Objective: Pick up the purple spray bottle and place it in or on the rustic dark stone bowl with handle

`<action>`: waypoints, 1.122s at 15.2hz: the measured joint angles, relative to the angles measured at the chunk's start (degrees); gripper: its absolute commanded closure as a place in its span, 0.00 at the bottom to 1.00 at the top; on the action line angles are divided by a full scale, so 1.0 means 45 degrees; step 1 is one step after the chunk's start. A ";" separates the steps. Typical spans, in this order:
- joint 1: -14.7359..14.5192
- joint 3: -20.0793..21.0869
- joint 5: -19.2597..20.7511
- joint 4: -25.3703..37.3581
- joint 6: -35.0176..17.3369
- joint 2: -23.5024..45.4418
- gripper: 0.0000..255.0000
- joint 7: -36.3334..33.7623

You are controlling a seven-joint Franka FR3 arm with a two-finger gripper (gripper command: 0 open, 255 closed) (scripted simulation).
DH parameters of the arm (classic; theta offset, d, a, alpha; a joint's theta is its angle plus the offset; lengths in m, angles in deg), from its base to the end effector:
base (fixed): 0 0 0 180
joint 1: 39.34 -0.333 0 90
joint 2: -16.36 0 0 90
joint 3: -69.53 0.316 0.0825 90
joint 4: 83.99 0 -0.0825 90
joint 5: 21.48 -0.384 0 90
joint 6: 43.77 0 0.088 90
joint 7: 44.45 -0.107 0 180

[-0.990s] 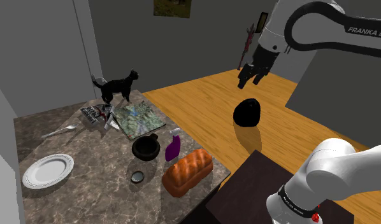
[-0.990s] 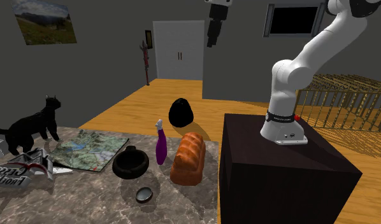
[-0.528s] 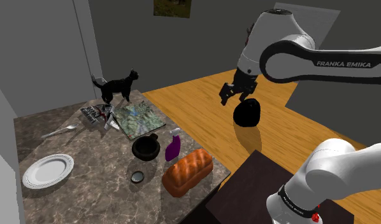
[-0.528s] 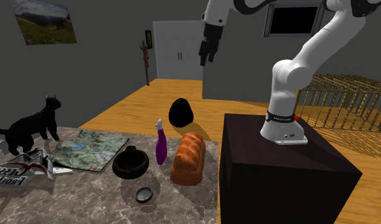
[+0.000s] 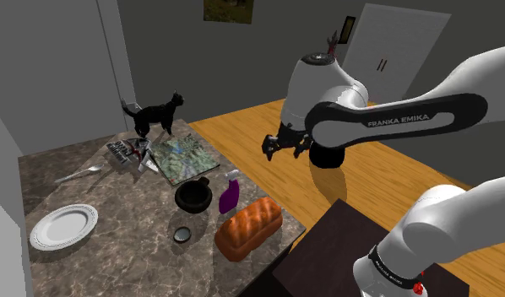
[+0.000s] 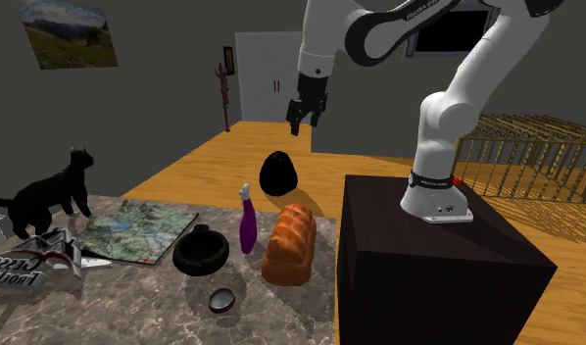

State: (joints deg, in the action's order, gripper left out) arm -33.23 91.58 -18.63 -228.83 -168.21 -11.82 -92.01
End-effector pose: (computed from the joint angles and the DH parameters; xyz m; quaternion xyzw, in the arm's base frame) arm 0.3935 0.1133 0.4438 0.9542 -0.2735 0.0998 0.0688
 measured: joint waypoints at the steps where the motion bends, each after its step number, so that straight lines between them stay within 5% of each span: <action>1: 0.0191 0.0313 0.0168 0.0109 -0.0316 0.0496 0.00 -0.0596; 6: 0.1086 0.1994 0.1460 0.0683 -0.1541 0.2897 0.00 -0.4044; 11: 0.1815 0.3136 0.4270 0.2142 -0.2046 0.6249 0.00 -0.8260; 17: 0.0797 0.2519 0.7467 0.4786 -0.1400 1.0325 0.00 -1.2660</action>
State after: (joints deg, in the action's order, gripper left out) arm -29.65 102.92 14.97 -207.29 -174.51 34.64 -148.98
